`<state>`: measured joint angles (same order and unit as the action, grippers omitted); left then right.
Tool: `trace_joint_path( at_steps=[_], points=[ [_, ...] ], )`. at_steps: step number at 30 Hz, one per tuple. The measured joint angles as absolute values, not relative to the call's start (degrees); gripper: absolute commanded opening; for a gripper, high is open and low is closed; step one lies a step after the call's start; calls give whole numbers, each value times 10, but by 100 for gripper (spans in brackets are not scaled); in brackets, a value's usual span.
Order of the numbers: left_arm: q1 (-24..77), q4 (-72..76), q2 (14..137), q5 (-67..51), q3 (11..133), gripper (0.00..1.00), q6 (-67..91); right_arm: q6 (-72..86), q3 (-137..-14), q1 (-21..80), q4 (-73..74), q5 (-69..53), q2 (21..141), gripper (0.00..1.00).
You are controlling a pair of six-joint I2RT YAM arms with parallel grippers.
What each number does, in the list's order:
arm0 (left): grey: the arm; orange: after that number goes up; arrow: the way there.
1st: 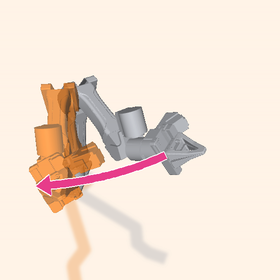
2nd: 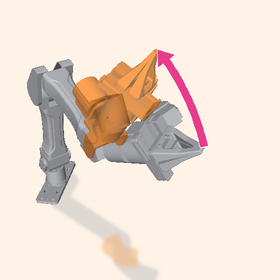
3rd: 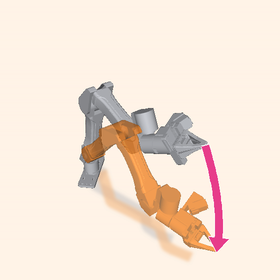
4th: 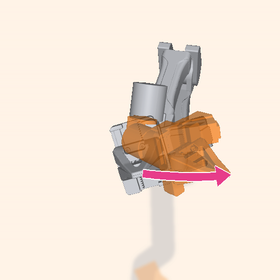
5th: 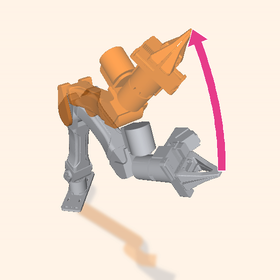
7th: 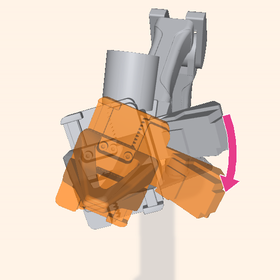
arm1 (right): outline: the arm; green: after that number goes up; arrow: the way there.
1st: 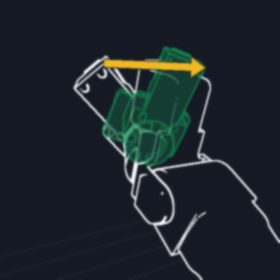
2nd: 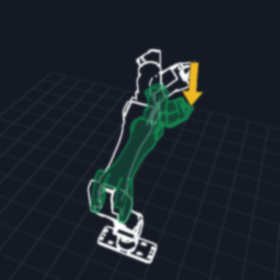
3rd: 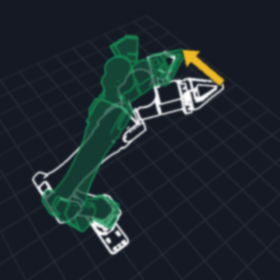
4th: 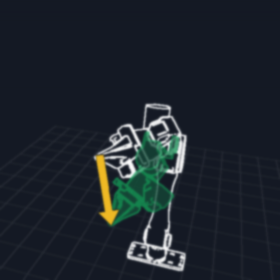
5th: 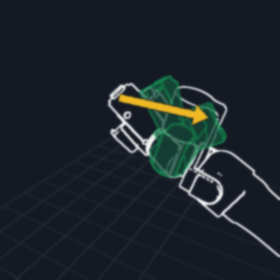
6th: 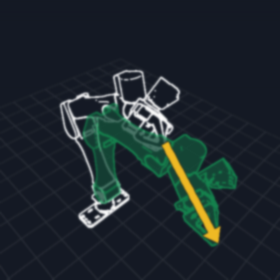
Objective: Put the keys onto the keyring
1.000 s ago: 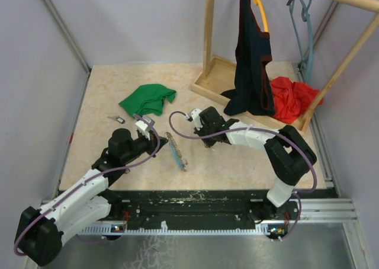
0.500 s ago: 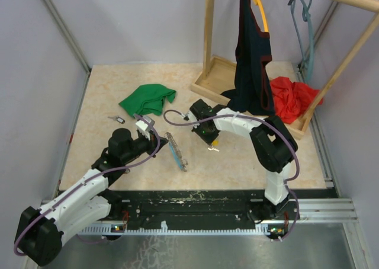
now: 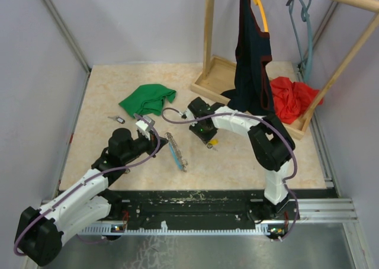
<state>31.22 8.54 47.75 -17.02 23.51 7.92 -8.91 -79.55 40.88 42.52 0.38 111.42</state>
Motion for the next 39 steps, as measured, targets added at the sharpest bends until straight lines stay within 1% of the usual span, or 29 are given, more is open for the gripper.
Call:
trace_joint_path(
  at_steps=[4, 11, 16, 20, 27, 32, 39],
  points=[
    [312, 86, 477, -171, 235, 0, 79, -88, -743, 409, 384, -6, 1053, 30],
    [312, 86, 477, -175, 235, 0, 79, -79, -603, 406, 258, -20, 916, 30],
    [312, 87, 479, -177, 235, 0, 79, -68, -492, 394, 131, -31, 862, 28],
    [312, 90, 481, -179, 235, 0, 80, -54, -418, 381, 37, -40, 845, 24],
    [312, 91, 482, -183, 235, 0, 80, -37, -394, 367, -56, -53, 848, 20],
    [312, 91, 482, -183, 235, 0, 81, -33, -394, 366, -79, -57, 860, 19],
    [312, 91, 482, -185, 235, 0, 81, -27, -394, 366, -74, -61, 882, 18]
  ],
)
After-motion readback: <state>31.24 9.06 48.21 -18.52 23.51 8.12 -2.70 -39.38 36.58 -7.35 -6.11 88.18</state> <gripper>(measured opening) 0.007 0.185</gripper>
